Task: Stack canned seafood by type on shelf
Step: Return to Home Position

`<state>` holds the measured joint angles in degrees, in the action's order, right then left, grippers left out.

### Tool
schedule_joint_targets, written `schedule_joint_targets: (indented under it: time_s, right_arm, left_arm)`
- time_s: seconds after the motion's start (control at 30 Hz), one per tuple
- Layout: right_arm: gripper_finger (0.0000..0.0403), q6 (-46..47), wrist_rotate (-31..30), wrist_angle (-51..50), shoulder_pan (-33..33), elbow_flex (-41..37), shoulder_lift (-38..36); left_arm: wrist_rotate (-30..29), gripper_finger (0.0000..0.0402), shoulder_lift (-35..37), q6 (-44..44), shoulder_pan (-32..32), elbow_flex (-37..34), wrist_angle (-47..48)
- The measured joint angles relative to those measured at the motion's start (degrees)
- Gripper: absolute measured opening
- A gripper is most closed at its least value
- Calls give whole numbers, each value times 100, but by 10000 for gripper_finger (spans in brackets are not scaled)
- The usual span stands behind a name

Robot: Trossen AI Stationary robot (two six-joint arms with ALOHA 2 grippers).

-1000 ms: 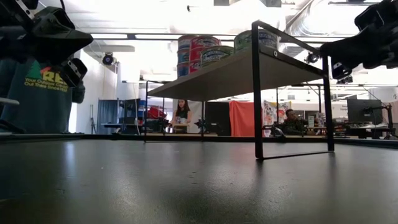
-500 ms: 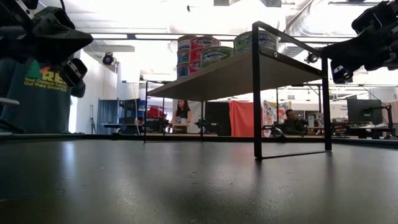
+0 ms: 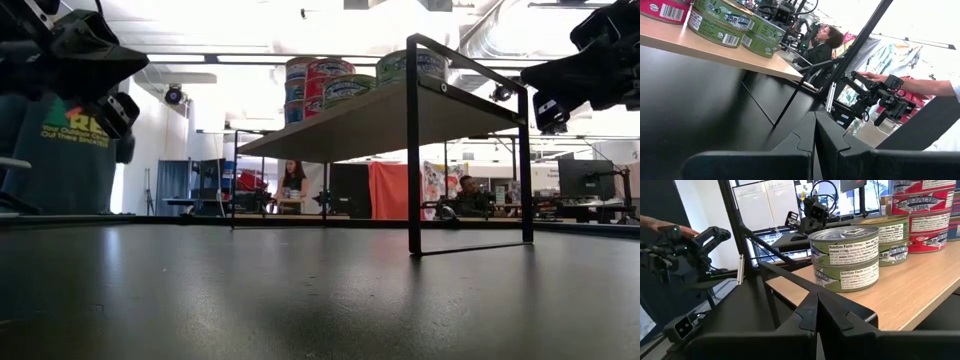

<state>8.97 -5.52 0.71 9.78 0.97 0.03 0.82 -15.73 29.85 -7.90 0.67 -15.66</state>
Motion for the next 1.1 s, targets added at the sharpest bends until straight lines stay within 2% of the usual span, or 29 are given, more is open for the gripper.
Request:
schedule_joint_targets:
  time_s: [0.77, 0.87, 0.93, 1.03, 1.1]
  right_arm:
    - [0, 0, 7, -2, 1, 0, 72]
    - [0, -1, 7, -2, 2, 0, 73]
    - [0, -2, 9, -2, 0, 0, 74]
    - [0, -1, 9, -1, 2, 0, 74]
    - [0, -2, 15, 7, 0, 0, 71]
  left_arm:
    - [0, 0, 11, -1, 0, 0, 12]
    - [2, 0, 368, -3, 0, 0, 271]
    - [36, 0, 827, -469, 82, 7, 640]
    - [42, 0, 1575, -1882, 279, 5, 1279]
    - [23, 0, 1550, -2685, 412, 16, 1260]
